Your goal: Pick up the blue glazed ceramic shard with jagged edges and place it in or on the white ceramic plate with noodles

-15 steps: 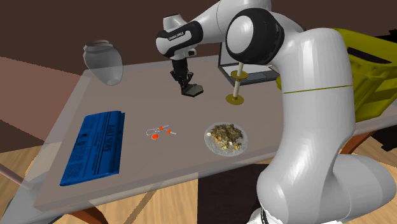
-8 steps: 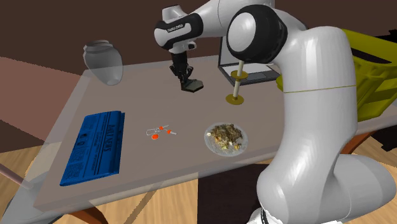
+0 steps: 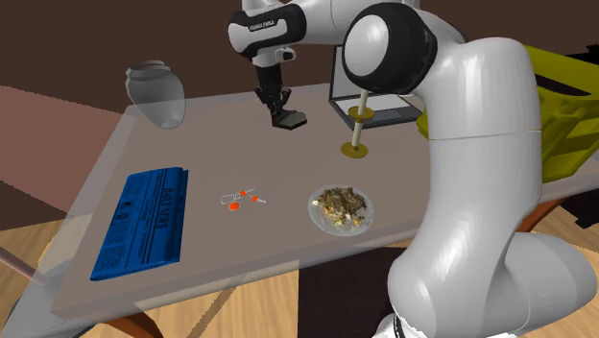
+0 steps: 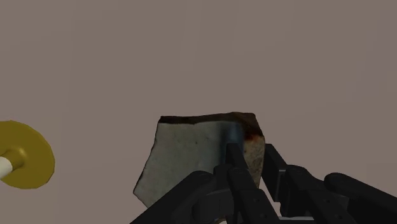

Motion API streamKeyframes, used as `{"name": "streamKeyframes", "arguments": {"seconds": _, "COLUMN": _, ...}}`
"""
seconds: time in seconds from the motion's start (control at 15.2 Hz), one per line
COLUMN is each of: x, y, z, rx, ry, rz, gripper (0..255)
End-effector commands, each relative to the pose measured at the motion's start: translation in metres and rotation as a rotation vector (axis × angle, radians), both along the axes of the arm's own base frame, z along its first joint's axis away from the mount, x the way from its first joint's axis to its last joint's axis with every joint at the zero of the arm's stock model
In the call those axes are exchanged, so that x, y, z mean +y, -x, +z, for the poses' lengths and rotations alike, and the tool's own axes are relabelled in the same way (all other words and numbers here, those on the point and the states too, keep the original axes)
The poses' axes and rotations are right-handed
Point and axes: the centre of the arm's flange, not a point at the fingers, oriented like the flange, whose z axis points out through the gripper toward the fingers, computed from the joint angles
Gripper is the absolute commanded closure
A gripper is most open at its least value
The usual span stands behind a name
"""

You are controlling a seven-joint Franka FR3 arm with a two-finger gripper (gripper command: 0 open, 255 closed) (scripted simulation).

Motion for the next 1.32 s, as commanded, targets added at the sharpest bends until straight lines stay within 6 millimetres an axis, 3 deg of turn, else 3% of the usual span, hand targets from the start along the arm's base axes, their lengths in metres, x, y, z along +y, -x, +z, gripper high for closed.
{"name": "streamKeyframes", "arguments": {"seconds": 0.0, "x": -0.001, "y": 0.0, "z": 0.012, "rx": 0.0, "ry": 0.0, "rz": 0.0, "gripper": 255}}
{"name": "streamKeyframes", "arguments": {"seconds": 0.33, "x": -0.001, "y": 0.0, "z": 0.036, "rx": 0.0, "ry": 0.0, "rz": 0.0, "gripper": 255}}
{"name": "streamKeyframes", "arguments": {"seconds": 1.25, "x": -0.077, "y": 0.168, "z": 0.049, "rx": 0.0, "ry": 0.0, "rz": 0.0, "gripper": 255}}
